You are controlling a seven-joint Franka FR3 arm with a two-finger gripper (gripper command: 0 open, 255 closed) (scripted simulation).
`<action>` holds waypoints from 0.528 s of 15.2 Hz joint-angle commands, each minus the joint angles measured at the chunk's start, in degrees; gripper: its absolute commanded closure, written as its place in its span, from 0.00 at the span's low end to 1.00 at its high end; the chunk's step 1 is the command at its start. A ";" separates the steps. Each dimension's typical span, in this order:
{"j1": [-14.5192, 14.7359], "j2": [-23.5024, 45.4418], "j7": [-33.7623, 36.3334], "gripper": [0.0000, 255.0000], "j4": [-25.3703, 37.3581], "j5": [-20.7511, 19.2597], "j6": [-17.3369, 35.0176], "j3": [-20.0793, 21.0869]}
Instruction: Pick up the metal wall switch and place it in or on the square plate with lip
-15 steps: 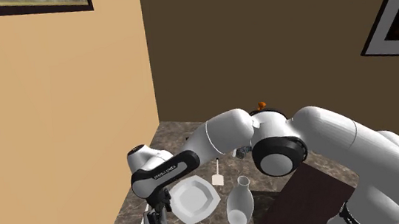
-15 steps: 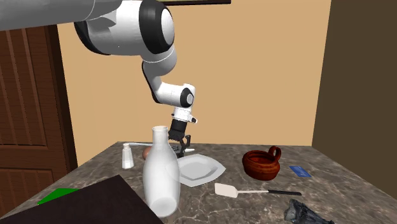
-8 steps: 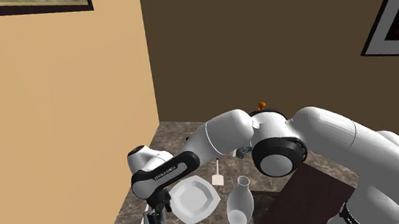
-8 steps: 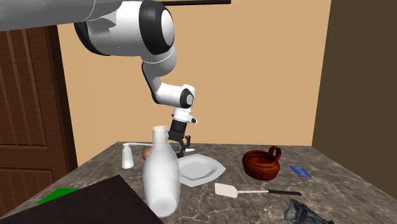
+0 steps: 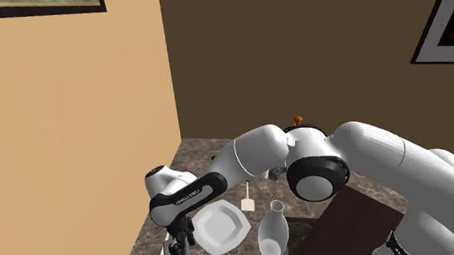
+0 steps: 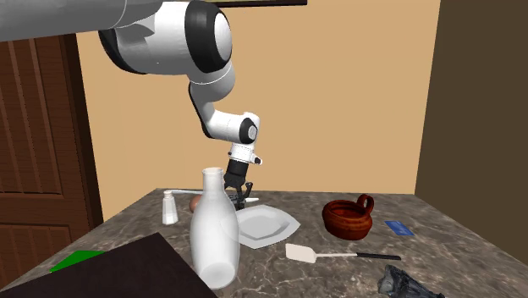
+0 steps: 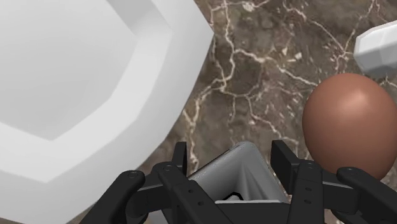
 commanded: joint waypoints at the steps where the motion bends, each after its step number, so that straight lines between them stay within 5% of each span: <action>1: 0.00 -0.01 0.00 1.00 0.00 0.00 0.01 0.00; 8: -0.01 -4.12 0.24 1.00 -2.70 -0.02 -1.38 -0.06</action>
